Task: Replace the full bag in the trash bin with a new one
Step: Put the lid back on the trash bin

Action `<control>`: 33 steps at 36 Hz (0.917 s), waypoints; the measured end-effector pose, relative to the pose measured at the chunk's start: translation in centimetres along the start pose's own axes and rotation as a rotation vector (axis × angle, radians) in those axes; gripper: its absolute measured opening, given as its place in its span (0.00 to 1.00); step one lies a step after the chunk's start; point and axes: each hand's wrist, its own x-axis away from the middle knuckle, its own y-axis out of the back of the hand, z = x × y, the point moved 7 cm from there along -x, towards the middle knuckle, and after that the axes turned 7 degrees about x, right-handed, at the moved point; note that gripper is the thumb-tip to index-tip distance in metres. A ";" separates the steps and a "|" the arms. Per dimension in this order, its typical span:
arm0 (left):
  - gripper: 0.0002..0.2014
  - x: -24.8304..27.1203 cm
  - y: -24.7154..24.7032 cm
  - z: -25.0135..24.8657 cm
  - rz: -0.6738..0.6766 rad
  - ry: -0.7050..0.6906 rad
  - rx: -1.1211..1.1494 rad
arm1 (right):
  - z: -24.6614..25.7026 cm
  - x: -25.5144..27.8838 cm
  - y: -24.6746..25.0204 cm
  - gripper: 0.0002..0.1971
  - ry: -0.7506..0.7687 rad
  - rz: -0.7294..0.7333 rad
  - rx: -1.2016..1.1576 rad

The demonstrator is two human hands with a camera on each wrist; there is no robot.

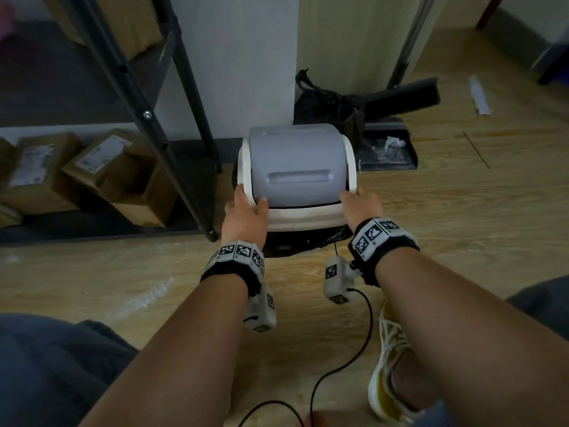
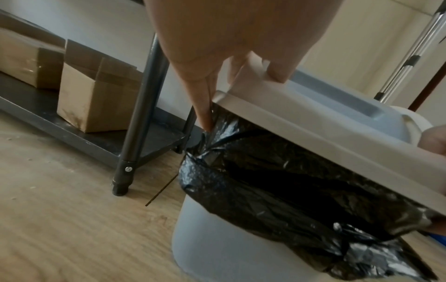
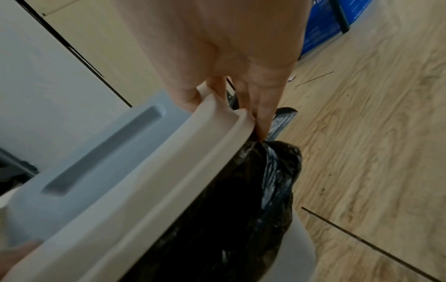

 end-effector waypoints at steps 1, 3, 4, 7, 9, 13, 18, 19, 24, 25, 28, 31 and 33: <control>0.28 -0.1 0.0 0.1 -0.004 0.004 0.013 | 0.0 0.2 0.0 0.07 0.017 -0.002 -0.007; 0.28 -0.4 0.1 0.2 -0.018 0.015 0.046 | 0.2 0.2 -0.2 0.08 0.049 -0.013 -0.024; 0.27 -0.6 0.2 0.2 -0.023 0.016 0.058 | 0.5 0.3 -0.3 0.10 0.065 -0.014 -0.034; 0.27 -2.0 0.8 0.2 -0.047 0.024 0.065 | 1.8 -0.2 -1.3 0.16 0.080 0.010 -0.063; 0.26 -2.2 0.7 0.2 -0.043 0.028 0.068 | 1.7 -0.2 -1.2 0.18 0.074 0.024 -0.061; 0.27 -2.3 0.6 0.3 -0.011 0.024 0.032 | 1.5 -0.2 -1.4 0.21 0.076 0.056 -0.032; 0.26 -3.4 1.7 0.5 -0.038 0.037 0.001 | 3.0 0.4 -2.2 0.20 0.065 0.119 -0.064; 0.25 -4.0 1.9 0.5 -0.048 0.037 0.001 | 3.4 0.2 -2.6 0.20 0.072 0.140 -0.073; 0.23 -7.4 3.0 0.9 -0.099 0.058 0.001 | 3.7 -4.1 -5.1 0.36 0.099 0.167 -0.165; 0.23 -8.1 3.0 0.9 -0.103 0.061 -0.001 | 4.6 -3.6 -5.0 0.33 0.113 0.170 -0.148; 0.23 -10.0 3.0 0.7 -0.113 0.065 0.021 | 7.0 -3.0 -4.7 0.20 0.161 0.153 -0.130; 0.22 -11.8 3.0 0.3 -0.121 0.063 0.040 | 8.2 -4.5 -4.9 0.17 0.215 0.118 -0.108; 0.23 -13.0 2.8 0.0 -0.122 0.062 0.037 | 9.0 -5.5 -5.3 0.19 0.237 0.111 -0.100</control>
